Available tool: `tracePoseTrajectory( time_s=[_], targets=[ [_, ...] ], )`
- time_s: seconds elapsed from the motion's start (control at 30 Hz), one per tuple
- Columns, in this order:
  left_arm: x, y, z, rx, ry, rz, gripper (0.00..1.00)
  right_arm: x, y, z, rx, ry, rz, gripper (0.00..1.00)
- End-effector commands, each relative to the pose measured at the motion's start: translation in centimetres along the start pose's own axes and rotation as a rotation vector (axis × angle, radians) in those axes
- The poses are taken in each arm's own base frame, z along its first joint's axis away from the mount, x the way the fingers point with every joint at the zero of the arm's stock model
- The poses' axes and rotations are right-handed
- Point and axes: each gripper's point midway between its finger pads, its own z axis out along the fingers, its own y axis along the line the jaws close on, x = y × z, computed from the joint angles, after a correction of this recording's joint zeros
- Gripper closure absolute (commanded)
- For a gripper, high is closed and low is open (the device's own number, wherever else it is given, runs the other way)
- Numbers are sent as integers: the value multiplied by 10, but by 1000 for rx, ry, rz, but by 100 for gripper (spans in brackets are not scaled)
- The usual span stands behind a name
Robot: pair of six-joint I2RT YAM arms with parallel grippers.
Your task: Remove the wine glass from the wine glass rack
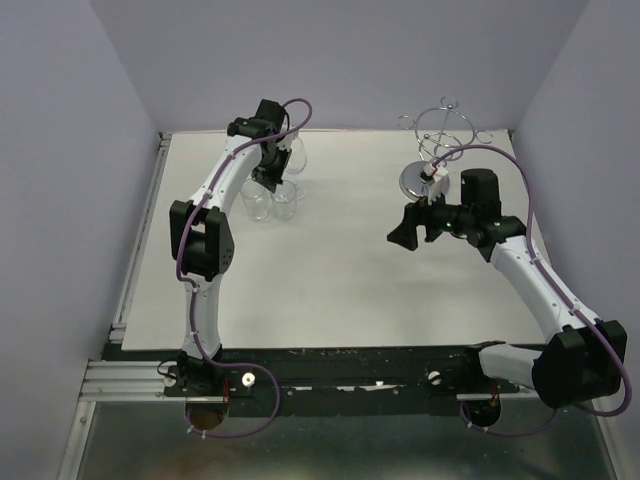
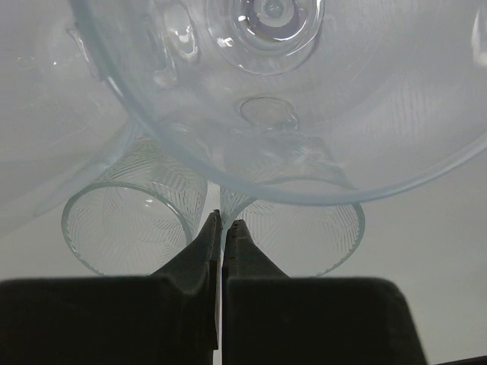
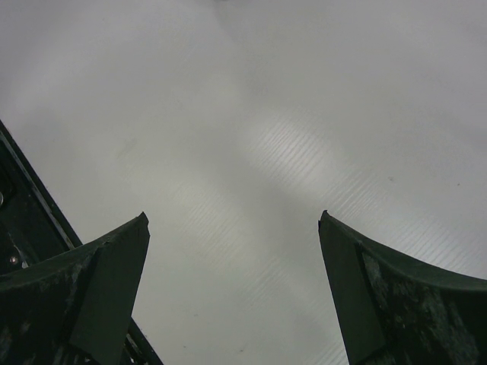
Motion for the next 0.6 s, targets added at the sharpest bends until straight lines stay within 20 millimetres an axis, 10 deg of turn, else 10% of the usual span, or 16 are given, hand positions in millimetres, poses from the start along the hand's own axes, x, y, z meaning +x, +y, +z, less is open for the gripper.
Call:
tracePoseTrajectory(
  time_s=[0.0, 0.57],
  targets=[
    [-18, 8, -9, -31, -67, 1, 100, -7, -4, 0, 16, -14, -4, 0],
    [-16, 6, -2, 4, -52, 56, 100, -2, -4, 0, 15, -7, 0, 0]
  ],
)
